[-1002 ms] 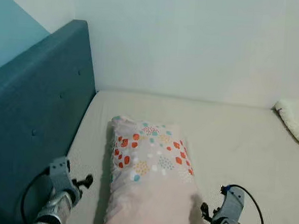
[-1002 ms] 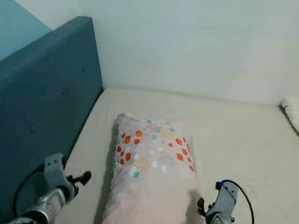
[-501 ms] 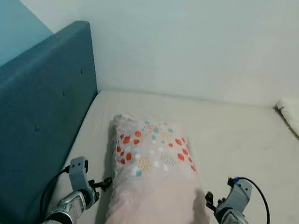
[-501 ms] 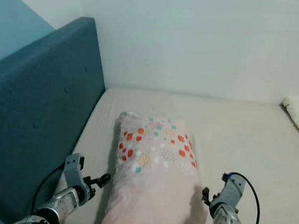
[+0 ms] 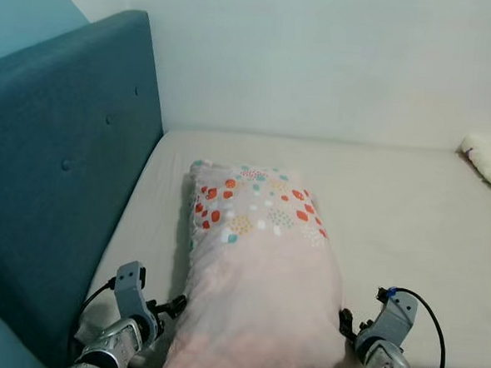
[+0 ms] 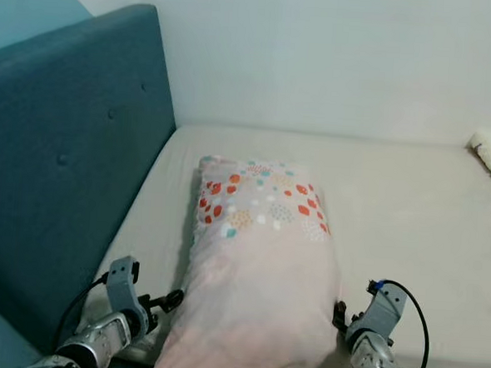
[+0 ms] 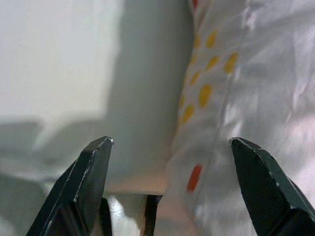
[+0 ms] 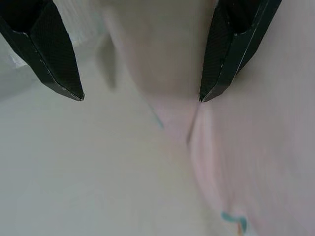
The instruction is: Clean up the room
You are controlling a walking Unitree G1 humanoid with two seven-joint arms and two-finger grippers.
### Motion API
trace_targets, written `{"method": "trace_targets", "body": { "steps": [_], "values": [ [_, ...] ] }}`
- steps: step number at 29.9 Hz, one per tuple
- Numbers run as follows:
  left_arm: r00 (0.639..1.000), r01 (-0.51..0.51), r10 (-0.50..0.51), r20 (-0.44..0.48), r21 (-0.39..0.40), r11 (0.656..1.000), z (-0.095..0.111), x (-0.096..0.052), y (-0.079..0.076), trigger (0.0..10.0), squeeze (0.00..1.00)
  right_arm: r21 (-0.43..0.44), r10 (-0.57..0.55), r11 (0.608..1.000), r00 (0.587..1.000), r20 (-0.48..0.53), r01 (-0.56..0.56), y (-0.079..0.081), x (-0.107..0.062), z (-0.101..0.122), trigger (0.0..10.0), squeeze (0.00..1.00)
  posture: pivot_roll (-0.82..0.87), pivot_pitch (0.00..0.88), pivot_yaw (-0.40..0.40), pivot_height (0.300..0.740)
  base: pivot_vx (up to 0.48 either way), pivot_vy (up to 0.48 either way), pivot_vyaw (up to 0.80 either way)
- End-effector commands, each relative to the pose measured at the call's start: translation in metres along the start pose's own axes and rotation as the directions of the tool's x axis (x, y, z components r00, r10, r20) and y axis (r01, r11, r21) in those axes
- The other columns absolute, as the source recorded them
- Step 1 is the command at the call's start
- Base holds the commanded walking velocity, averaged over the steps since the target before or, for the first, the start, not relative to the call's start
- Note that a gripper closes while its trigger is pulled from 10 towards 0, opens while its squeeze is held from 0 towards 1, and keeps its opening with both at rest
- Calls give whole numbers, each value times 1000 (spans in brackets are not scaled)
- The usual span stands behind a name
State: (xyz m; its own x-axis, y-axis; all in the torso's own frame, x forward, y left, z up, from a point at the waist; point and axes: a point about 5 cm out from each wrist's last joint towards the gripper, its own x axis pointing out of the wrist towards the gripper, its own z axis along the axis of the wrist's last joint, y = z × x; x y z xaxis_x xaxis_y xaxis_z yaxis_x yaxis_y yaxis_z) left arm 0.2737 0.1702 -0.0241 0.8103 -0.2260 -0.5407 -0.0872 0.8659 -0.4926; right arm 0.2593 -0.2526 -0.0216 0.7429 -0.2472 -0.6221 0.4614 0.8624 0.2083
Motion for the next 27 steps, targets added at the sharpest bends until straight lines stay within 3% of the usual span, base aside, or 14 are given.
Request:
{"method": "trace_targets", "body": {
  "steps": [1,7,21,24,27],
  "values": [
    [1000,-17,18,13,-45,999,4,-2,6,10000,0,12,15,1000,1000,2,-15,5,0,-2,10000,0,-66,0,-18,610,0,0,0],
    [997,64,-55,58,-170,983,10,4,-10,10000,0,8,14,1000,1000,0,-14,3,-1,-4,10000,0,-73,0,-19,610,0,0,0],
    [992,121,-116,47,-119,985,11,10,-25,10000,0,2,20,1000,1000,15,-20,4,0,1,10000,0,-78,0,-22,610,0,0,0],
    [991,127,-120,62,-128,984,13,10,-27,10000,0,1,21,1000,1000,16,-21,4,0,2,10000,0,-79,0,-20,610,0,0,0],
    [984,142,-117,136,-193,971,27,12,-31,10000,0,4,23,1000,1000,19,-24,4,0,2,10000,0,-80,0,-16,610,0,0,0]
  ]
}}
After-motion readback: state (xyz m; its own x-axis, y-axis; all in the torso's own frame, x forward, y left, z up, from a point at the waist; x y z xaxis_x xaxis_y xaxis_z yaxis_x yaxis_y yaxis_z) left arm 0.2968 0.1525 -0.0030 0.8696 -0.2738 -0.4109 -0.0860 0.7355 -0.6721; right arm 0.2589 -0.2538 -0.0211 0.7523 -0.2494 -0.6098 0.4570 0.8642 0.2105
